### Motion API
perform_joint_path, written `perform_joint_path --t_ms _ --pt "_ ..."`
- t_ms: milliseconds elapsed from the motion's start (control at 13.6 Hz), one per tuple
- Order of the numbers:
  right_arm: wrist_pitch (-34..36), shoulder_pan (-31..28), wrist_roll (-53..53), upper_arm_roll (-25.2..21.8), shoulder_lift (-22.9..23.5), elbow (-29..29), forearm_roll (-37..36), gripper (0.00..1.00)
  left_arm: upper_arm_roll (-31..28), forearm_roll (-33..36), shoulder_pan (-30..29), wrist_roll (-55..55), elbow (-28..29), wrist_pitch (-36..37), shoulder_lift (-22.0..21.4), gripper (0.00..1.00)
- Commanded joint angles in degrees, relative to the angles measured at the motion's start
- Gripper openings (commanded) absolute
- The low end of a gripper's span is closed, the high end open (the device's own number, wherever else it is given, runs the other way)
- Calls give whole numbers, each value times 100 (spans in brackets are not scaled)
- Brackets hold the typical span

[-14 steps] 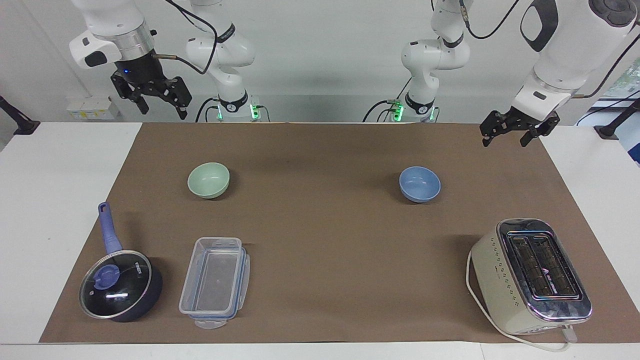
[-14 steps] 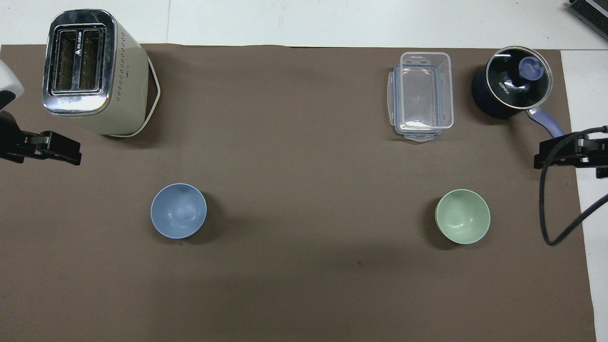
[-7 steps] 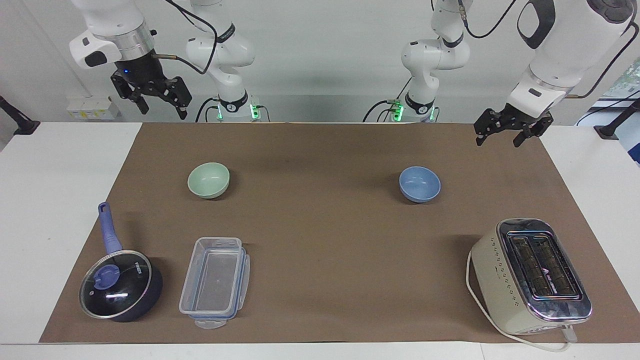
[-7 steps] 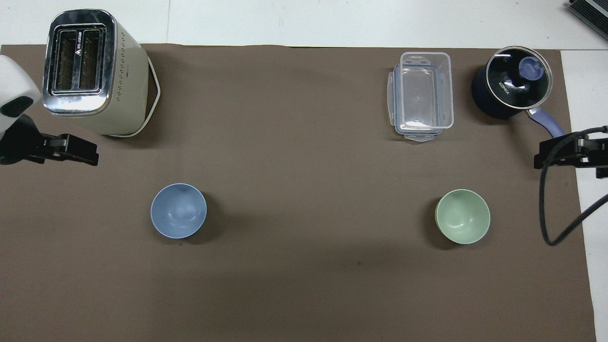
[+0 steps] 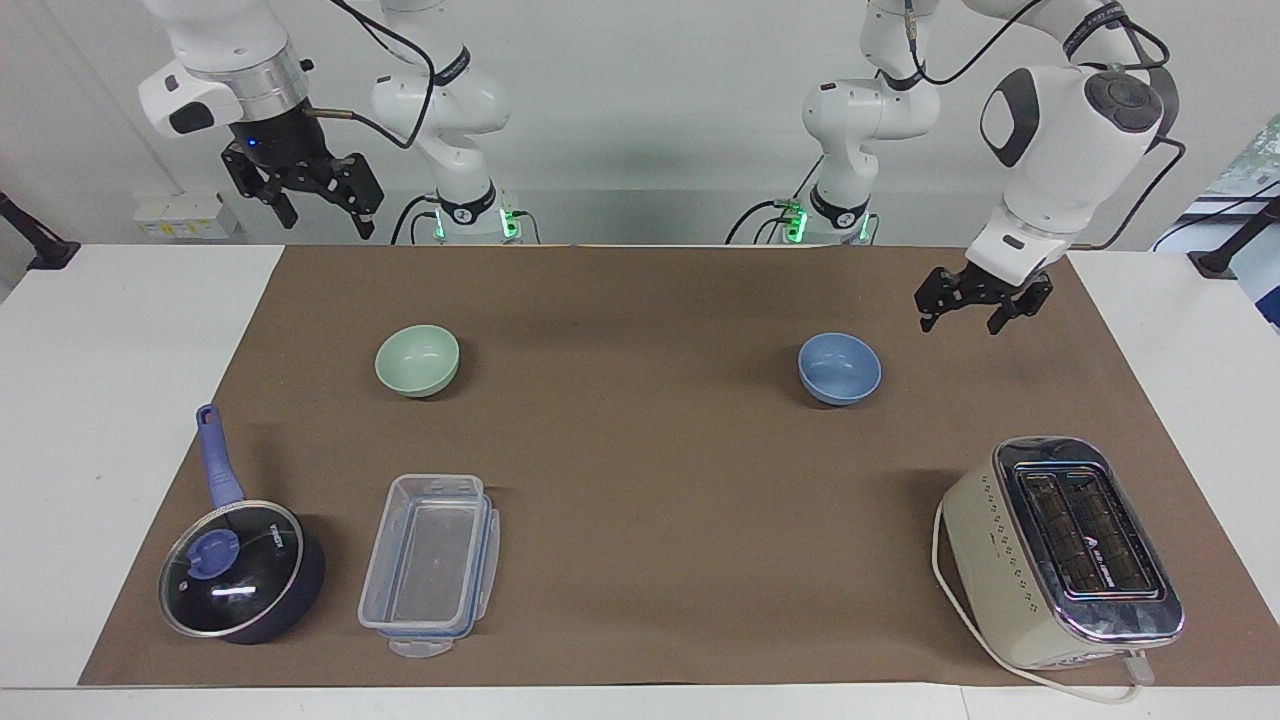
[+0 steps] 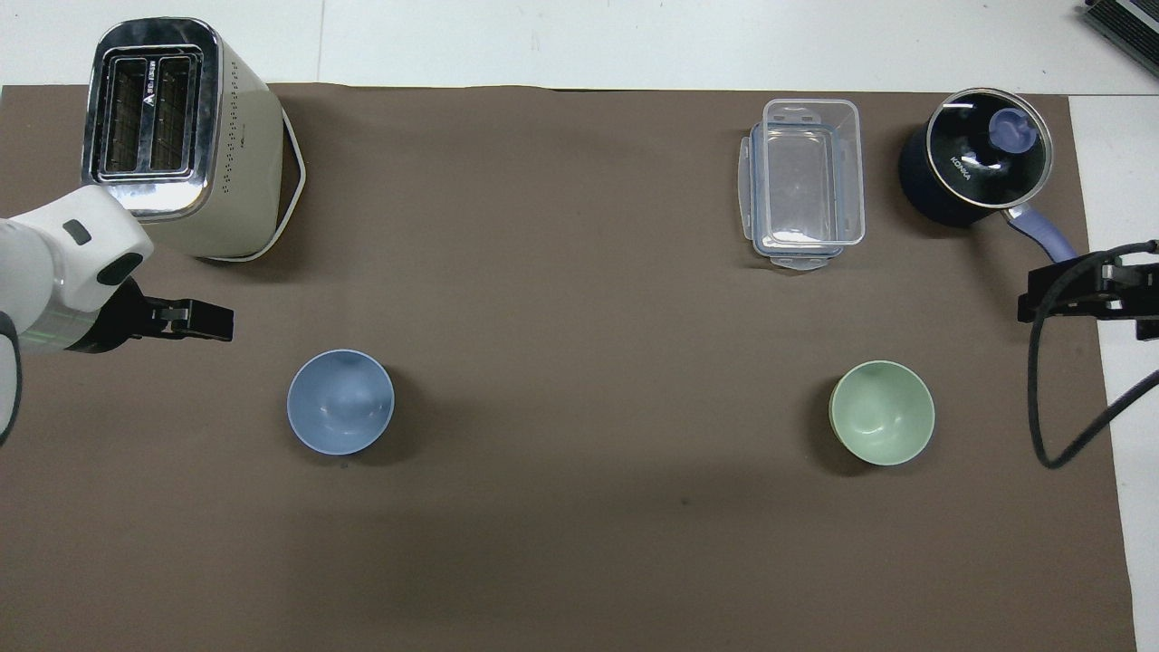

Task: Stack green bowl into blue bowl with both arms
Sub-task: 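Reach the left gripper down to the rim of the blue bowl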

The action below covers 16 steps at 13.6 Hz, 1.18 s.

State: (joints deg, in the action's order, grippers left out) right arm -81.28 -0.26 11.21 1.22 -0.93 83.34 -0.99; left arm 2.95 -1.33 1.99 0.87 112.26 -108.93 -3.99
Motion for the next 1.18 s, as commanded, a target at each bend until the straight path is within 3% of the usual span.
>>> perform_joint_path --t_ms 0,735,1102 --pt "-2 -62 -137 1 -82 77 116 100 12 -78 11 -25 795 -698 -225 100" --pt "-11 -62 -137 1 -82 77 116 100 12 -491 363 -8 2492 -2657 -84 100" --pt "-11 -62 -137 1 -82 77 116 100 21 -596 494 -16 3021 -3555 73 100"
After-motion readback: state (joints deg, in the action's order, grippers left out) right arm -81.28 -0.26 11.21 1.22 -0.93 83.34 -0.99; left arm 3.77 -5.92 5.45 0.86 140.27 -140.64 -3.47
